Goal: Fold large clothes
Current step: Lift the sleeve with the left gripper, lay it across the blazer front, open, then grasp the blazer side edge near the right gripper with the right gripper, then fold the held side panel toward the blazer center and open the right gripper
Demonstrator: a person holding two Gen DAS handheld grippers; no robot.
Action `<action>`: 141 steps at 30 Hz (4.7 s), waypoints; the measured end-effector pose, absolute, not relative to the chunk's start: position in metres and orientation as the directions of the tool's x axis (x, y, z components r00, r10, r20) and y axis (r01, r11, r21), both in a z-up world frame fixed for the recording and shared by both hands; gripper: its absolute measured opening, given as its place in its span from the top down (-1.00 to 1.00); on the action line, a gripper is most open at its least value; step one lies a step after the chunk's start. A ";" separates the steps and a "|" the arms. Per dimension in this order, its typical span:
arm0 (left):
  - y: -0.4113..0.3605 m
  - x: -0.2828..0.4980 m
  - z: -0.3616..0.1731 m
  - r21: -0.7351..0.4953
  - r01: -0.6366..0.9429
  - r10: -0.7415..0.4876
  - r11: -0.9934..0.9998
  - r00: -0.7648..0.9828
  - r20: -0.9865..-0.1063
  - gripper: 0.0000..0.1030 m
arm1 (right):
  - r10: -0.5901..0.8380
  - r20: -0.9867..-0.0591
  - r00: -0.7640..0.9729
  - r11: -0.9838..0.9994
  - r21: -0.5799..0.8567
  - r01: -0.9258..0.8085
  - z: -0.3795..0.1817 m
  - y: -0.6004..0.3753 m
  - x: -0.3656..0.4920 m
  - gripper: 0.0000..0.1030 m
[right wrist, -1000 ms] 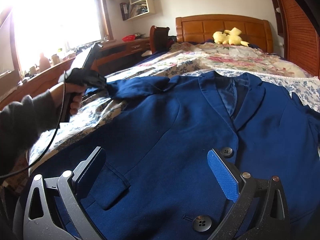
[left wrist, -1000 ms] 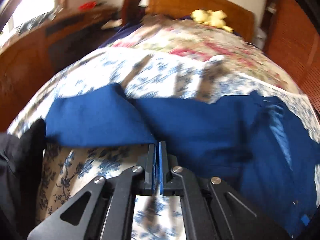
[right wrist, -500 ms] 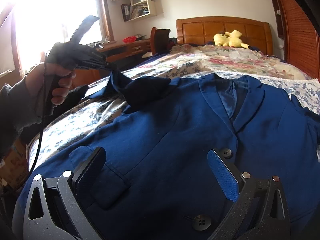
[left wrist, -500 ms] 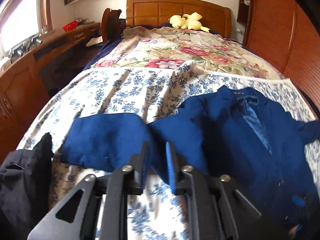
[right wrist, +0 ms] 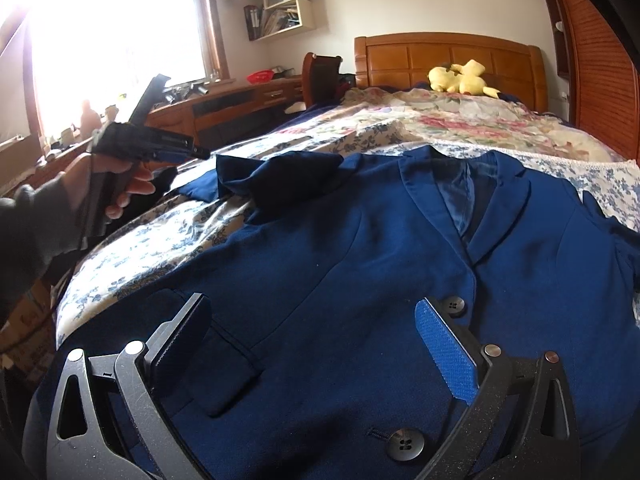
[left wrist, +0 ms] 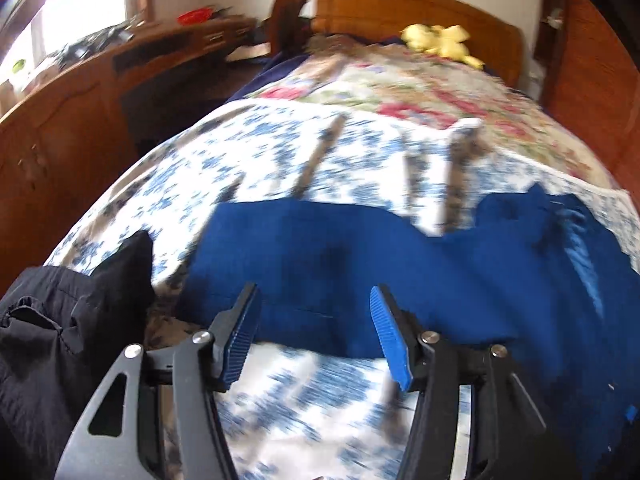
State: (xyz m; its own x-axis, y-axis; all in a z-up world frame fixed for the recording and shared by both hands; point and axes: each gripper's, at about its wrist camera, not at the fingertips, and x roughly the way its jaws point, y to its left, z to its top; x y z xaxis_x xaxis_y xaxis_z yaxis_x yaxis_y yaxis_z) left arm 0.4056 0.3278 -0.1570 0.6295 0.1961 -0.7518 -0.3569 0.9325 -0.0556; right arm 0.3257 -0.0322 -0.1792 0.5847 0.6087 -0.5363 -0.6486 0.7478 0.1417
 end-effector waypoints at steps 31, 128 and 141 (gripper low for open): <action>0.295 0.426 -0.154 0.067 -0.374 0.293 0.925 0.590 -0.753 0.99 | 0.592 -0.558 0.581 0.752 0.125 -0.647 -0.181 -0.028 0.325 -1.00; 0.157 0.142 -0.099 -0.054 -0.113 0.071 0.992 0.864 -0.498 0.43 | 0.623 -0.444 0.644 0.721 0.007 -0.693 -0.068 -0.031 0.326 0.98; 0.113 0.199 -0.121 -0.072 -0.048 0.005 0.996 0.864 -0.503 0.43 | 0.495 -0.488 0.718 0.821 -0.005 -0.570 -0.114 -0.132 0.272 0.98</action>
State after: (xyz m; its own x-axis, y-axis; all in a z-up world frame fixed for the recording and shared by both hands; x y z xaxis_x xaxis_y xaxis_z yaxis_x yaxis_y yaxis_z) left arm 0.1991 0.1128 -0.1212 0.8641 0.0054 -0.5032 -0.0484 0.9962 -0.0724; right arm 0.2723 -0.1323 -0.1144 0.7184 0.4955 -0.4882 -0.5702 0.8215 -0.0055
